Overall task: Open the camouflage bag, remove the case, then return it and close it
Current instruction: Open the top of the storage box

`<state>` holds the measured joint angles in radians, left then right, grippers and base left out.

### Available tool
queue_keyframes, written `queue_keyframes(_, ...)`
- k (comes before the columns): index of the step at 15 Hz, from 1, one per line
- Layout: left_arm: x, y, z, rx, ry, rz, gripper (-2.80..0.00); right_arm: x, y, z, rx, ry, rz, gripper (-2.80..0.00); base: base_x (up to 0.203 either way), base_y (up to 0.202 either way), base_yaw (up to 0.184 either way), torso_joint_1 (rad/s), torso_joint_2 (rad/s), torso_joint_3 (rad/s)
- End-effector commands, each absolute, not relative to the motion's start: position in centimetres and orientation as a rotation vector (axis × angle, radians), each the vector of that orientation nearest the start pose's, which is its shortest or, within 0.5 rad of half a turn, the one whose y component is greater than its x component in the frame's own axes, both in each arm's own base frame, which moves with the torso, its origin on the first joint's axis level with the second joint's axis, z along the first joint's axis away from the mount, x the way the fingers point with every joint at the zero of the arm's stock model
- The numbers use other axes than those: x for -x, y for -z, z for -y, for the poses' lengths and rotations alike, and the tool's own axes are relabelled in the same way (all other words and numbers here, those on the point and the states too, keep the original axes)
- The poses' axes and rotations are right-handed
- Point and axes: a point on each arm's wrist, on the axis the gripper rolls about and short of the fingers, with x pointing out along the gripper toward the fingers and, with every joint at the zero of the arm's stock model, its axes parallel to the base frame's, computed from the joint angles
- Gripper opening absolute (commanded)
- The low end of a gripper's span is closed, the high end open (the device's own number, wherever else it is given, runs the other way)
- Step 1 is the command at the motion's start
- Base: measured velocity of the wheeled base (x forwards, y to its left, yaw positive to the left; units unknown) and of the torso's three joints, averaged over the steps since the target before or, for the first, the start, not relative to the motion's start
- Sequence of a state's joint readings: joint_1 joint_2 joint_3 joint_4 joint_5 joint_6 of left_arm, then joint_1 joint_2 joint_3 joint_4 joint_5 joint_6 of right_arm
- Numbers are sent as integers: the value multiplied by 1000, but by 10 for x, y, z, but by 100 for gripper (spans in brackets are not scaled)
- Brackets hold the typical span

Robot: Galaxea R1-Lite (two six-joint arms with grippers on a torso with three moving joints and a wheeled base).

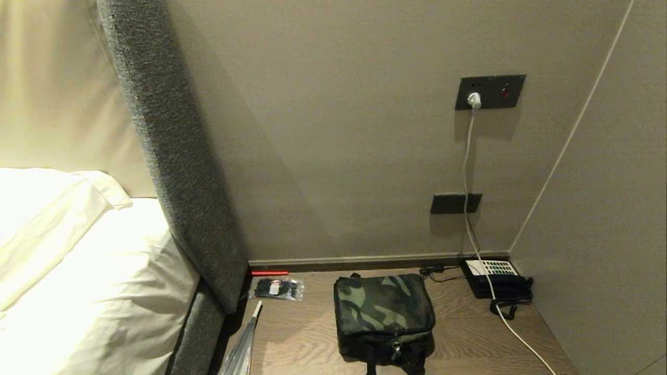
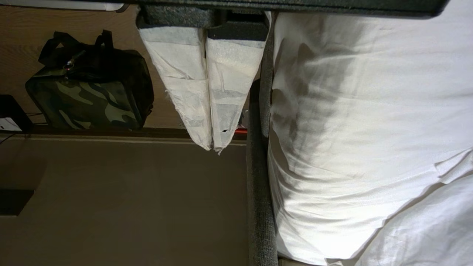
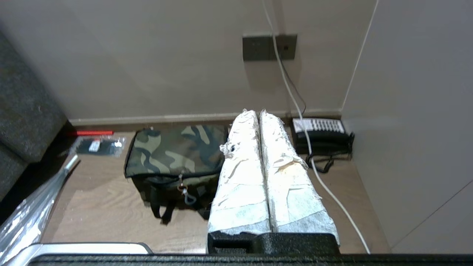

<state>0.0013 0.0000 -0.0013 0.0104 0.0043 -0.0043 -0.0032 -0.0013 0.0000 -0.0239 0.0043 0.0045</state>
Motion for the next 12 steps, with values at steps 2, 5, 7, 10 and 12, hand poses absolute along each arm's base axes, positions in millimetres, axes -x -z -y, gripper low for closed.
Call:
queue_keyframes(2, 23, -75, 0, 3, -6, -9, -280, 23, -73, 0, -3, -2, 21, -280, 0, 0, 0, 3, 1, -205)
queue_keyframes(5, 23, -75, 0, 5, -8, -9, -280, 23, -73, 0, -3, -2, 21, -280, 0, 0, 0, 1, 1, -200)
queue_keyframes(7, 23, -75, 0, 6, -8, -9, -280, 23, -73, 0, -3, -2, 21, -280, 0, 0, 0, 1, 1, -201)
queue_keyframes(10, 23, -75, 0, 6, -8, -9, -280, 23, -73, 0, -4, -2, 21, -280, 0, 0, 0, 3, 4, -201)
queue_keyframes(12, 23, -75, 0, 3, -6, -9, -280, 23, -73, 0, -3, -2, 21, -280, 0, 0, 0, 2, 2, -171)
